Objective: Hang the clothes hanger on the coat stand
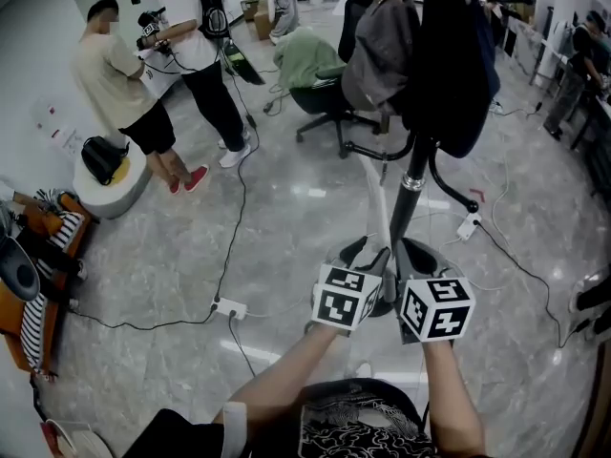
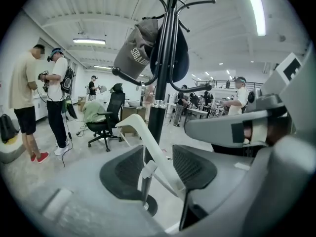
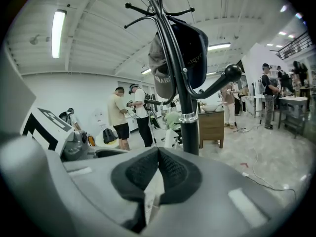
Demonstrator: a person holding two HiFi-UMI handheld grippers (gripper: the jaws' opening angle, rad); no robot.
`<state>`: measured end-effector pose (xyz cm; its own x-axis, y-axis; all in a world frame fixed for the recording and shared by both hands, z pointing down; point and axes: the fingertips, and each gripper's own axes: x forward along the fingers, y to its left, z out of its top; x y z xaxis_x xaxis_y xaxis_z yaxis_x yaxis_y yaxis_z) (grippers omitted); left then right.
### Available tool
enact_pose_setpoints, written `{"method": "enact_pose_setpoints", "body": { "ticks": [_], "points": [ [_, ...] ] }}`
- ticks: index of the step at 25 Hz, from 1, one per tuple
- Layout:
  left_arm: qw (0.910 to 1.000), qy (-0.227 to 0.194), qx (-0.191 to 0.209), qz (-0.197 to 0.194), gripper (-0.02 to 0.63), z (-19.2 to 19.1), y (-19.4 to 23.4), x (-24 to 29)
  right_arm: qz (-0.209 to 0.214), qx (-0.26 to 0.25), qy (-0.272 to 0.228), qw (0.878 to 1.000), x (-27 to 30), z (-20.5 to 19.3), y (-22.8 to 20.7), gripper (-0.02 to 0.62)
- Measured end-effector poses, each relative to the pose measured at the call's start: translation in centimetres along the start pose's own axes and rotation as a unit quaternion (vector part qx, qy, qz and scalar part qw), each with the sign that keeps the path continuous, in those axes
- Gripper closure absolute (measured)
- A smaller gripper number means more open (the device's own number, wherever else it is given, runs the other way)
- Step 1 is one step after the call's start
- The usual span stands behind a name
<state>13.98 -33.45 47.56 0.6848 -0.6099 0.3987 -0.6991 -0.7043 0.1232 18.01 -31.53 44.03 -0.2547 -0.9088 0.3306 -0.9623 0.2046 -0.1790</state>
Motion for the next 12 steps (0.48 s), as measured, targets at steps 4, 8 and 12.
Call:
{"method": "enact_pose_setpoints", "body": {
  "ticks": [4,8,12],
  "points": [
    [0.9997,-0.015,-0.008,-0.018,0.416,0.7,-0.7,-1.9,-0.004,-0.005,-0.004,1.0,-1.0,0.2,1.1,0.595],
    [0.9994,-0.024,-0.007,-0.023,0.419,1.6,-1.4,-3.5,-0.009,-0.008,-0.001,1.0,-2.2,0.7,1.7,0.595],
    [0.999,-0.036,-0.003,-0.028,0.445,1.5,-2.5,-4.8,-0.011,-0.015,-0.004,1.0,-3.5,0.1,2.2,0.595]
  ]
}}
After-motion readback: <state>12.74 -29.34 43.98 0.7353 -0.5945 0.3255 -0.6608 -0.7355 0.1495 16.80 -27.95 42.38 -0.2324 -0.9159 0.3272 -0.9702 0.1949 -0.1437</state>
